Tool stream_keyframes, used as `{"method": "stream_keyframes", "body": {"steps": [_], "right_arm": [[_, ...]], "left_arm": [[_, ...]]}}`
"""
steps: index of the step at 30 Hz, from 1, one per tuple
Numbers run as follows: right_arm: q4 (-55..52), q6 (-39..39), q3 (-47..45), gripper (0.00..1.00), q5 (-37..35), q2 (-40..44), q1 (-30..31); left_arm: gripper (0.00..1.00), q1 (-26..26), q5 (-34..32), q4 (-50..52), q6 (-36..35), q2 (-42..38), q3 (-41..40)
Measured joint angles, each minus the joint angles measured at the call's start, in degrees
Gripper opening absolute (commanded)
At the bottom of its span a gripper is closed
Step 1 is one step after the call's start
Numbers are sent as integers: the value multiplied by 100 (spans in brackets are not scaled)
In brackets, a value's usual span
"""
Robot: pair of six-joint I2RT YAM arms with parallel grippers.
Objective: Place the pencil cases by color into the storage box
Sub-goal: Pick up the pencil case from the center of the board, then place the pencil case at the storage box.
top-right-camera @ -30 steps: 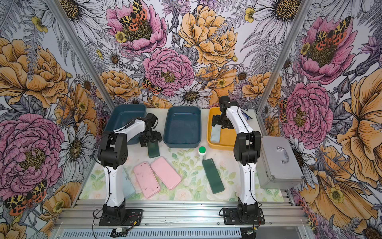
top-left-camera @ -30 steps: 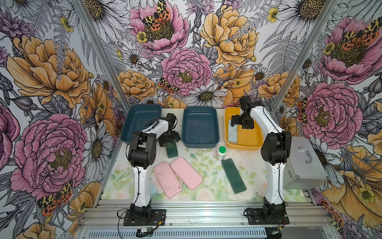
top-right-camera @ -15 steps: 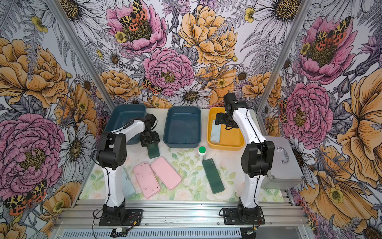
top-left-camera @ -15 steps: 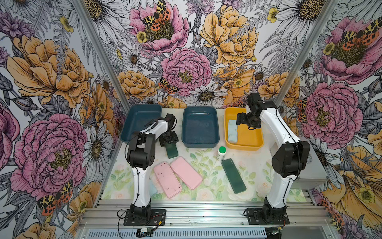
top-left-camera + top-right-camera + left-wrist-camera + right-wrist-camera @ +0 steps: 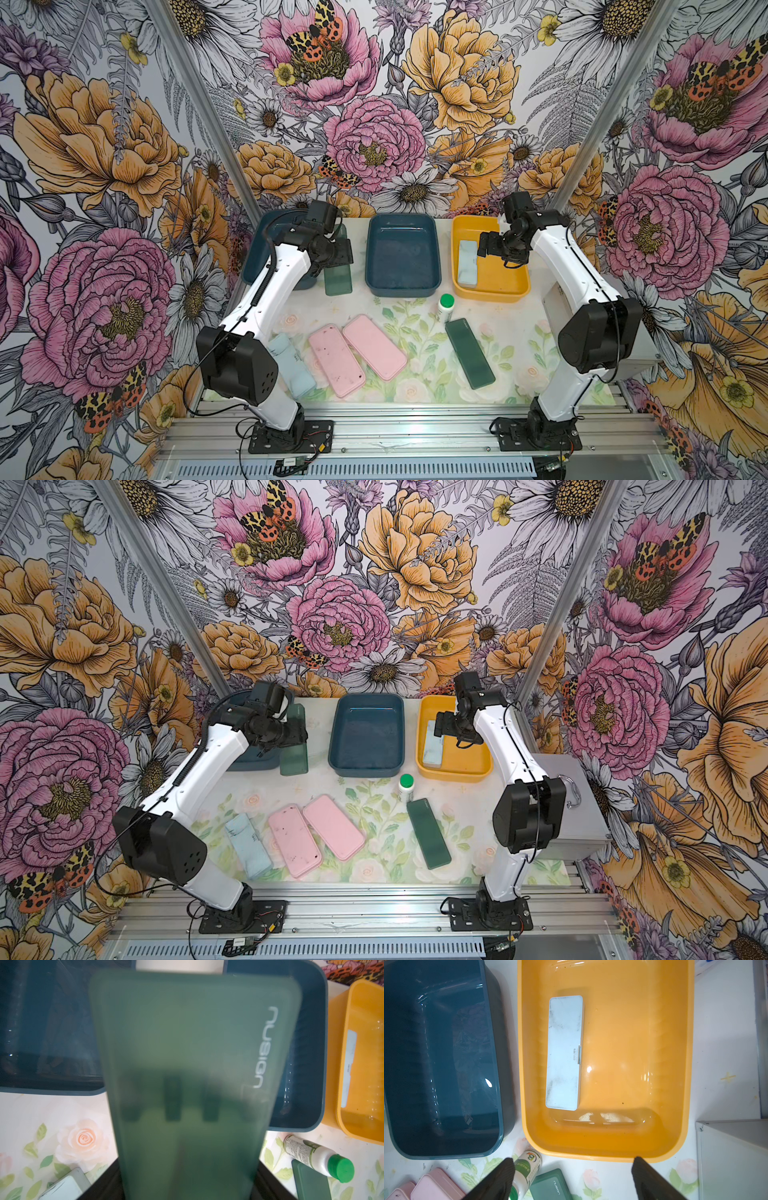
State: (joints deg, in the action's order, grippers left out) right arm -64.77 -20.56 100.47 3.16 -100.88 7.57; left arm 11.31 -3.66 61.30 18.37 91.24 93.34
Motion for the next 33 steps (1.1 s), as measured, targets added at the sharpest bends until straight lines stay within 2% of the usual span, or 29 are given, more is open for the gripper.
{"method": "stream_keyframes", "body": {"steps": [2, 6, 11, 20, 28, 33], "right_arm": [[39, 0, -120, 92, 59, 203, 70], [103, 0, -262, 93, 216, 581, 304], [190, 0, -356, 95, 437, 852, 673], [254, -59, -439, 99, 619, 861, 1285], [260, -339, -479, 99, 619, 848, 1707], [315, -522, -610, 99, 608, 765, 1838]], "left_arm": [[41, -474, -7, 52, -142, 98, 140], [41, -1016, -243, 170, -579, 551, 625], [41, -1165, -505, 205, -1239, 1360, 1491], [41, -1858, -411, 195, -1565, 3141, 3134], [41, -1976, -2, 192, -1797, 4400, 4332], [45, -1987, 339, 205, -1884, 4887, 4717]]}}
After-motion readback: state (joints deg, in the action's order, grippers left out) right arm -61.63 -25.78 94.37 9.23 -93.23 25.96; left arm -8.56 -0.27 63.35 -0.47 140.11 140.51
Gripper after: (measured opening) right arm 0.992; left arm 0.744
